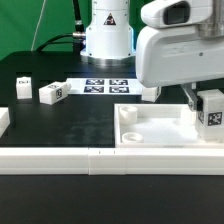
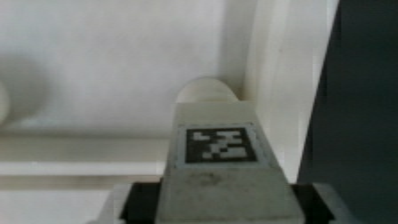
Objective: Assemble one leg
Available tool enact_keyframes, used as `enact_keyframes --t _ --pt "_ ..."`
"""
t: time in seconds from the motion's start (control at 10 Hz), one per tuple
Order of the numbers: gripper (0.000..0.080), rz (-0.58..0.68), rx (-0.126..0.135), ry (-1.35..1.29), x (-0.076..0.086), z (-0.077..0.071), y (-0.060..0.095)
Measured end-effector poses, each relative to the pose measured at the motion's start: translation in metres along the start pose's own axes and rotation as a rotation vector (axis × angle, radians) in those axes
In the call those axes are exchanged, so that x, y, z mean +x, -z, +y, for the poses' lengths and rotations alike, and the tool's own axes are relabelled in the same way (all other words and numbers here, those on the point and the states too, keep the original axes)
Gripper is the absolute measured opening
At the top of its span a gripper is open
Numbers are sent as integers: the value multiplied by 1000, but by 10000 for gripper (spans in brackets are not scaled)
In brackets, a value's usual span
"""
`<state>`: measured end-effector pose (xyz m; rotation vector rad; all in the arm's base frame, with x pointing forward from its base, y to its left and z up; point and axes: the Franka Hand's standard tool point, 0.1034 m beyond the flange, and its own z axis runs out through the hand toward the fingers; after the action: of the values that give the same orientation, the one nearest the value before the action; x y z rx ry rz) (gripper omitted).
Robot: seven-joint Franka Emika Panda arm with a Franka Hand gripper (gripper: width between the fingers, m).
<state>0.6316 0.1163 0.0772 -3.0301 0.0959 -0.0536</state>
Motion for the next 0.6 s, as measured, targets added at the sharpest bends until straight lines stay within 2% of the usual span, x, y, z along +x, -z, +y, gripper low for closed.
enact_keyframes --t 0.6 --pt "290 26 -20 -859 0 -1 -1"
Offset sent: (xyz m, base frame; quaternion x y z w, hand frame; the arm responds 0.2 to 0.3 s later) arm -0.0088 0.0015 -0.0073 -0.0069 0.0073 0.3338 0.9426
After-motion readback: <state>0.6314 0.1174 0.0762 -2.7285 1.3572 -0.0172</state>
